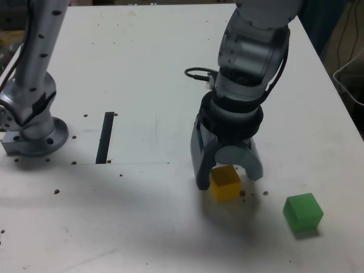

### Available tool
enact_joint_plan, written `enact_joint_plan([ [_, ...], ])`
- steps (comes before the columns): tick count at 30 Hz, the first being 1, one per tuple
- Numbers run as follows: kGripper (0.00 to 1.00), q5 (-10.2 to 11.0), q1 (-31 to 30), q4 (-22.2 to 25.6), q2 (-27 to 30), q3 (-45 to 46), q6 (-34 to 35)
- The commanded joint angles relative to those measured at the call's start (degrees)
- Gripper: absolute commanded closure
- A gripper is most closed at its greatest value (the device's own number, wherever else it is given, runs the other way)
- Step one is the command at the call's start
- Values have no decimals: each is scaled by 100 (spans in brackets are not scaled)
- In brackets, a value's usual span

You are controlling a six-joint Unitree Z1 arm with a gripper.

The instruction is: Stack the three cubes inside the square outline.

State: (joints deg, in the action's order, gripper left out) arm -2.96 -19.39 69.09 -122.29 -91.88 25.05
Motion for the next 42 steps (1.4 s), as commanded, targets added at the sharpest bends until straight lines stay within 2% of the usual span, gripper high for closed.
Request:
enact_joint_plan([
  [1,37,-63,5,18,-43,-18,-8],
  [12,41,-214,5,-234,-155,-28,-23],
  [18,55,-187,5,-290,-148,-57,-45],
  [28,74,-169,5,-273,-60,-112,-111],
  [32,80,-144,5,-280,-11,-113,-169],
  [38,88,5,5,-291,182,-166,-496],
  [42,91,42,5,-88,425,-193,-717],
])
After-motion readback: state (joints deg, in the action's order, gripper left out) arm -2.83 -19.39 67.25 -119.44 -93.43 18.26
